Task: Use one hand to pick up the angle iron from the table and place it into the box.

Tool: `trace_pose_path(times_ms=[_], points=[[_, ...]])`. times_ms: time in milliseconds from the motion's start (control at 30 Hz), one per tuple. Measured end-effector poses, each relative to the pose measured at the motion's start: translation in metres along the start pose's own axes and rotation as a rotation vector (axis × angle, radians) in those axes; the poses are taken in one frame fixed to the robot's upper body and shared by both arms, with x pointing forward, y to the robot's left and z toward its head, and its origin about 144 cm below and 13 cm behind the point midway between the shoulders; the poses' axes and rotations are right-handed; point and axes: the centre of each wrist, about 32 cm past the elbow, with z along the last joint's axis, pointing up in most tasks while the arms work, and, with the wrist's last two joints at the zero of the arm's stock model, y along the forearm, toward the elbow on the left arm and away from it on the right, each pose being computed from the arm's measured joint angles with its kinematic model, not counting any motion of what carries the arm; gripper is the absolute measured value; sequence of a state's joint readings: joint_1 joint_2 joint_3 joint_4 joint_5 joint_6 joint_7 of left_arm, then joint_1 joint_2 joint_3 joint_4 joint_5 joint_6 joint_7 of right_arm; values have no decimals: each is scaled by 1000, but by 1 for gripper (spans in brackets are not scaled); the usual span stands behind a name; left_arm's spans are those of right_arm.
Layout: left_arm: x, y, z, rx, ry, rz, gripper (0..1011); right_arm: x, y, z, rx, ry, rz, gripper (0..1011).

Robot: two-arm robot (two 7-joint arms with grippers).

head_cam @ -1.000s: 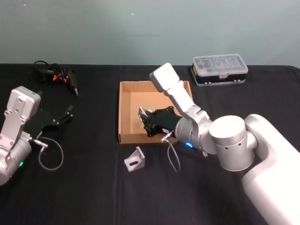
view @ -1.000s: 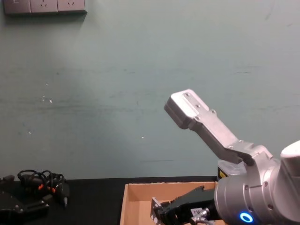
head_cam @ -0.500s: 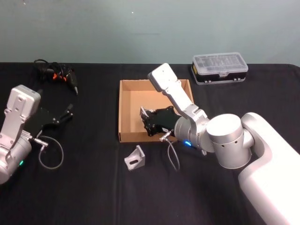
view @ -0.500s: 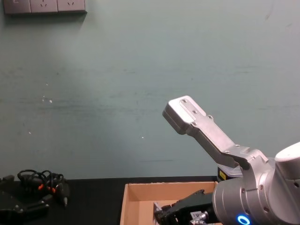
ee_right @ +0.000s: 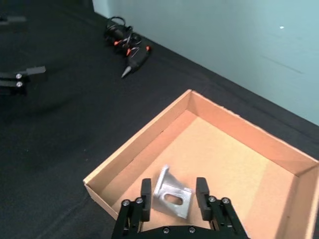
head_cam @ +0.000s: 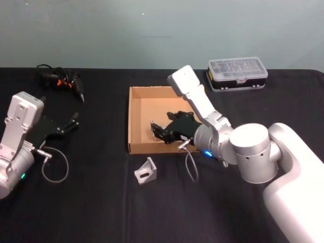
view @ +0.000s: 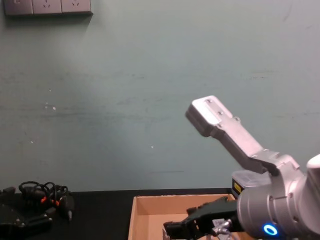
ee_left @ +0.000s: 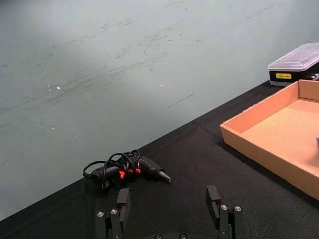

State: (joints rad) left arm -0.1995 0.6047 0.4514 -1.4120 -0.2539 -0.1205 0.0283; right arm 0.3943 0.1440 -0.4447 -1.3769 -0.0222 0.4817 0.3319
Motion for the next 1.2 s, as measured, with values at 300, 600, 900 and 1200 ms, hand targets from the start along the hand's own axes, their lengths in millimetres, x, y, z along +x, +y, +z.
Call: trace_pose_path(times_ms=[300,600,900,1200], points=[[0,0,0,0,0,0,1000,5,-28,-1,55,45,-18,828],[0,0,0,0,0,0,1000,7,-55,-2,102,53,-4,1004],[0,0,0,0,0,0,1000,0,-82,-2,124,-5,15,1004],[0,0,0,0,0,0,1000,-26,-92,-4,108,-86,27,1004]])
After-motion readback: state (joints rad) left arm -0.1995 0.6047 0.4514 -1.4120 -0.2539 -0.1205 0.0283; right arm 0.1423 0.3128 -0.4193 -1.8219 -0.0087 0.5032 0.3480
